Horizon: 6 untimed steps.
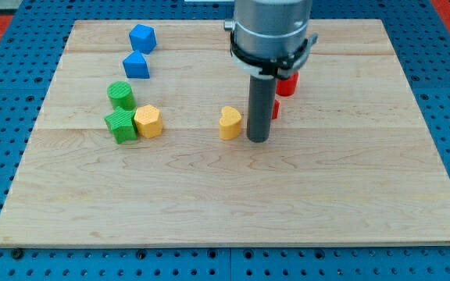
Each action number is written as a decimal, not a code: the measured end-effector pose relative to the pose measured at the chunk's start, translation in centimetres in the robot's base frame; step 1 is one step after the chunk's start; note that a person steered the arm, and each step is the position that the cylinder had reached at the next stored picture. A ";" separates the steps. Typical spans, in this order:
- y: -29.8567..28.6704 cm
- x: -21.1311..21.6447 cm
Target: Push the yellow heart slightly upwards
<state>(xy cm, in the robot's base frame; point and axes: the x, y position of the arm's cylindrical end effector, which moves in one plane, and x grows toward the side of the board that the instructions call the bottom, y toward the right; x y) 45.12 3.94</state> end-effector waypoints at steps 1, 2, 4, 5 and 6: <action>-0.2 0.0; -0.3 -1.6; 0.6 1.1; -2.0 -1.3; -4.0 -3.8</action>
